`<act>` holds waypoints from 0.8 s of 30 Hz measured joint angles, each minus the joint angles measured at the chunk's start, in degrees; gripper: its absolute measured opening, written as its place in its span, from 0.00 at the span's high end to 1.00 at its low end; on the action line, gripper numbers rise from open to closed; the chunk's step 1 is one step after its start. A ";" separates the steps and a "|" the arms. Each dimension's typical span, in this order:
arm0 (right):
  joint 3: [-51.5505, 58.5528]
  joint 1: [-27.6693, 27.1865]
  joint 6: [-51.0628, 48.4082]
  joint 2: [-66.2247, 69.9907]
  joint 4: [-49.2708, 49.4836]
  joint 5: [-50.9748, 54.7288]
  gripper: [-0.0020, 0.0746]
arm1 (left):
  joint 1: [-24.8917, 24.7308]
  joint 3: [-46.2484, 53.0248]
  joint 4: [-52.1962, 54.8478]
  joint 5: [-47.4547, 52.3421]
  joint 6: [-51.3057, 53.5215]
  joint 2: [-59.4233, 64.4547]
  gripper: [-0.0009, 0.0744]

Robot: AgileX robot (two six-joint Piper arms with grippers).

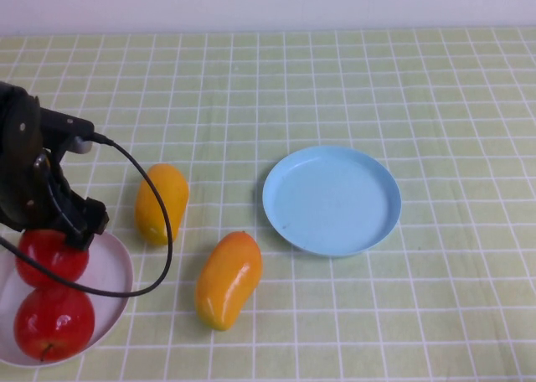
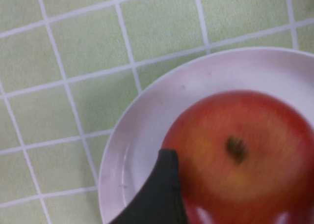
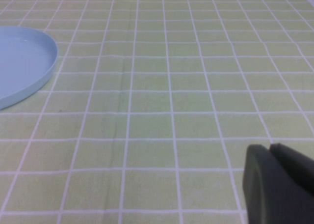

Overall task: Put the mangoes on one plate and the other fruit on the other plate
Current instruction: Put one type of fruit in the left plate, then put another type of fruit in the right plate

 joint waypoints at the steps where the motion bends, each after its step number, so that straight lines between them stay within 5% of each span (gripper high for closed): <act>1: 0.00 0.00 0.00 0.00 0.00 0.00 1.00 | 0.00 -0.16 -0.11 0.30 0.00 -0.29 0.10; 11: 0.00 0.00 0.00 0.00 0.00 0.00 1.00 | -0.22 -2.51 -0.24 8.49 -3.80 -14.02 0.12; 14: 0.00 0.00 0.00 0.00 0.00 0.00 0.99 | -0.22 -2.74 -0.24 11.13 -7.12 -20.84 0.32; 18: 0.00 0.00 0.00 0.00 0.00 0.00 0.99 | -0.22 -2.88 -0.24 14.61 -8.14 -30.05 0.81; 24: 0.00 0.00 0.00 0.00 0.00 0.00 0.99 | -0.22 -0.35 -0.37 17.45 -8.40 -42.93 0.97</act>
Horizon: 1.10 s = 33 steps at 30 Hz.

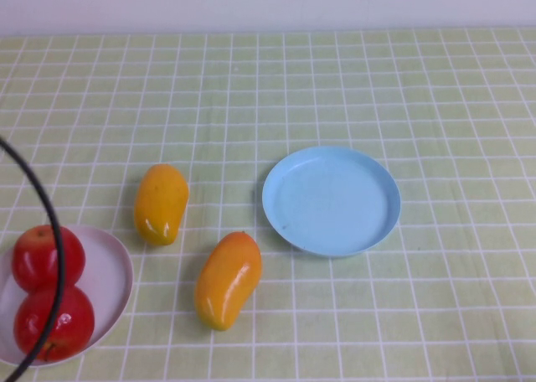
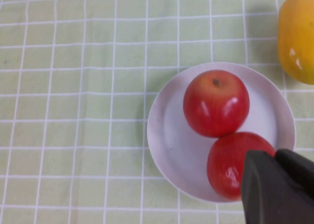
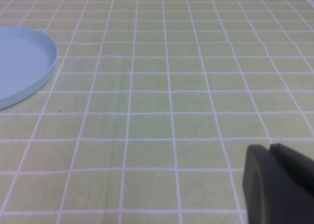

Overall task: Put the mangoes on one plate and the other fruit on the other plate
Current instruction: Put another type of fruit in the right plate

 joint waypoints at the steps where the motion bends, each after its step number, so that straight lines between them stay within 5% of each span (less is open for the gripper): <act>1: 0.00 0.00 0.00 0.00 0.00 0.00 0.99 | 0.00 1.39 -0.04 0.09 0.00 -2.14 0.97; 11: 0.00 0.00 0.00 0.00 0.00 0.00 0.99 | 0.00 18.70 3.85 -2.59 -0.68 -25.35 0.98; 21: 0.00 0.00 0.00 0.00 0.00 0.00 1.00 | 0.00 22.10 6.98 -4.94 -5.08 -30.13 0.98; 33: 0.00 0.00 0.00 0.00 0.00 0.00 1.00 | 0.00 45.51 1.30 -47.84 0.69 -46.83 0.98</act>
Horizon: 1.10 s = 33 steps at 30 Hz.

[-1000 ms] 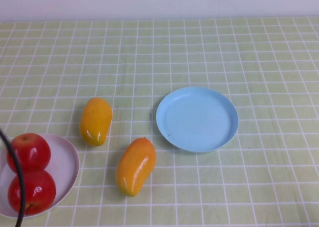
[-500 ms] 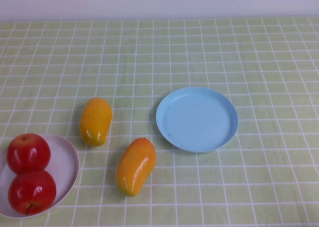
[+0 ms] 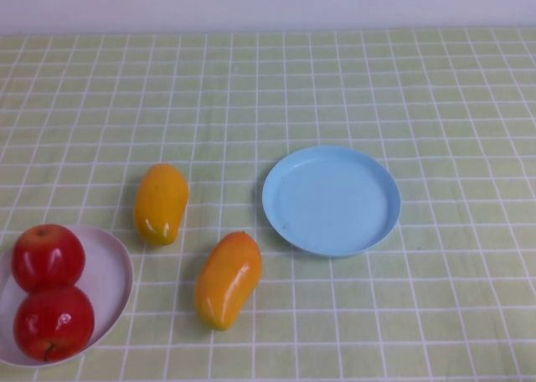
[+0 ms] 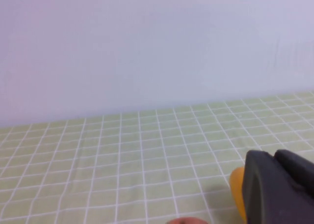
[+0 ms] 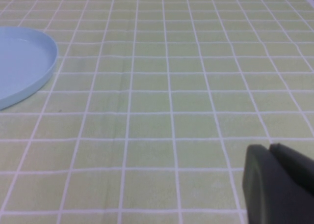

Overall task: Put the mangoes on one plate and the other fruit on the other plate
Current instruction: Put another type of fruit in the right plate

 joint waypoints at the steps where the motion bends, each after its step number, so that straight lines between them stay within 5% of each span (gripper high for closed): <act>1: 0.00 0.00 0.00 0.00 0.00 0.00 1.00 | 0.00 2.23 -0.23 -1.12 0.24 -1.79 0.98; 14: 0.22 0.00 0.00 0.00 0.00 0.00 0.99 | 4.12 20.58 -3.56 -7.35 1.45 -4.76 0.98; 33: 0.22 0.00 0.00 0.00 0.00 0.00 1.00 | 4.21 21.13 -4.59 0.16 1.67 -4.76 0.98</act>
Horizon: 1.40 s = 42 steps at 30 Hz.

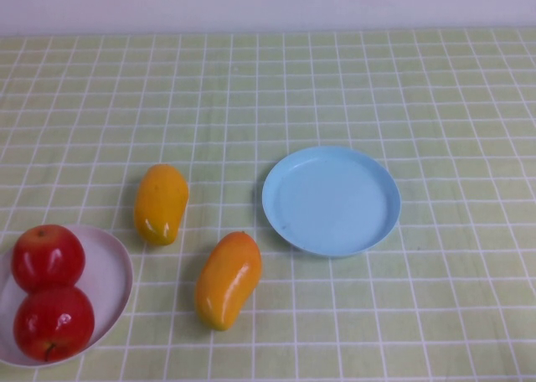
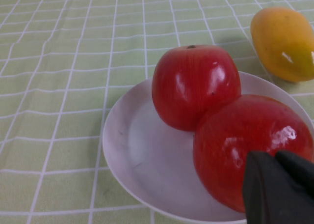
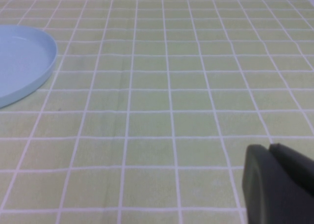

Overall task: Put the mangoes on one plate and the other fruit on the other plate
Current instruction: Put another type of fruit in the right plate

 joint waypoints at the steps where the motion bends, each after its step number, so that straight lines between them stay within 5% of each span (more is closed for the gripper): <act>1: 0.00 0.00 0.00 0.00 0.00 0.00 0.99 | 0.00 0.00 0.00 0.00 0.00 0.00 0.98; 17: 0.00 0.00 0.00 0.00 0.65 -1.18 0.99 | 0.00 0.00 -0.01 0.02 0.00 0.00 0.98; 24: 0.04 0.00 0.00 0.00 18.17 -12.82 0.99 | 0.00 0.00 -0.01 0.02 0.00 0.00 0.98; 33: 0.04 0.00 0.00 0.00 25.58 -19.75 0.99 | 0.00 0.00 -0.11 0.02 0.00 0.00 0.98; 42: -5.71 0.00 0.00 2.91 33.81 -5.48 1.00 | 0.00 0.00 -0.11 0.02 0.00 0.00 0.98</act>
